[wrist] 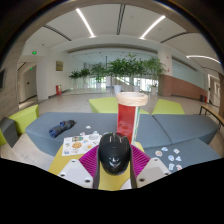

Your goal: Arrange mouse

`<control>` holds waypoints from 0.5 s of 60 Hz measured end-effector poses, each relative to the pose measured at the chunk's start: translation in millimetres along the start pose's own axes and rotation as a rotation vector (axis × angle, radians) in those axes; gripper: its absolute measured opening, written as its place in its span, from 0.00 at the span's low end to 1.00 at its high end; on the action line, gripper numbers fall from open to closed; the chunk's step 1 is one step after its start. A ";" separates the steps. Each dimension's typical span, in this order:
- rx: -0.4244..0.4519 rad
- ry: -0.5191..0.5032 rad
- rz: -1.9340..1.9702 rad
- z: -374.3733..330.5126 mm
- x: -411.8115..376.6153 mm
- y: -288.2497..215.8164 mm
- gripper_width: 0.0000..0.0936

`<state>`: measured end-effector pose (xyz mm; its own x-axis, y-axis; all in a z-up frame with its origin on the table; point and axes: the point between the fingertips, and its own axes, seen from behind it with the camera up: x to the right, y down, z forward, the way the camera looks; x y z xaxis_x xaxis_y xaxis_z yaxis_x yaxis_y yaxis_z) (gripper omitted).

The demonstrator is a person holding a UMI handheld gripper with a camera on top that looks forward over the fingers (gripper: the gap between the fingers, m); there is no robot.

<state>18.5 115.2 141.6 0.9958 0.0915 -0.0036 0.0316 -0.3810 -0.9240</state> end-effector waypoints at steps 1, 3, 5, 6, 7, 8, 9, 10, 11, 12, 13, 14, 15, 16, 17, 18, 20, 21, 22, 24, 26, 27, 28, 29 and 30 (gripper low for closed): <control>0.005 0.014 -0.002 -6.8 7.8 -0.4 0.46; 0.007 0.038 0.003 -19.6 24.0 4.7 0.46; -0.013 0.053 0.015 -29.3 39.4 17.3 0.46; -0.025 0.062 0.028 -32.8 47.0 25.1 0.46; -0.038 0.069 0.042 -35.5 54.5 33.9 0.46; -0.057 0.074 0.055 -38.0 60.6 44.6 0.46; -0.078 0.076 0.062 -40.7 65.8 56.2 0.46; -0.100 0.081 0.068 -43.2 70.3 68.5 0.46; -0.120 0.086 0.073 -45.2 75.2 80.7 0.45; -0.142 0.091 0.075 -46.8 79.4 93.3 0.45; -0.161 0.095 0.074 -50.5 82.8 107.5 0.45; -0.180 0.098 0.068 -49.9 86.4 118.6 0.46; -0.199 0.100 0.058 -50.5 88.5 129.2 0.46; -0.223 0.103 0.046 -52.7 89.6 139.4 0.46; -0.237 0.105 0.033 -52.0 92.2 148.4 0.46; -0.254 0.110 0.024 -54.1 92.9 156.0 0.46; -0.272 0.110 0.013 -55.0 93.0 166.5 0.46; -0.277 0.104 0.009 -55.7 91.2 170.0 0.45; -0.282 0.098 0.007 -56.4 89.5 173.2 0.46; -0.280 0.095 0.008 -56.5 88.9 176.5 0.45; -0.280 0.099 0.018 -56.1 89.2 177.6 0.46; -0.280 0.100 0.028 -55.9 89.1 177.7 0.46; -0.277 0.100 0.041 -55.1 88.8 177.0 0.46; -0.277 0.097 0.054 -54.4 87.8 177.0 0.46; -0.279 0.093 0.065 -53.4 86.8 177.6 0.46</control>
<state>115.1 6.3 -2.4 0.9997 -0.0207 -0.0125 -0.0227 -0.6229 -0.7820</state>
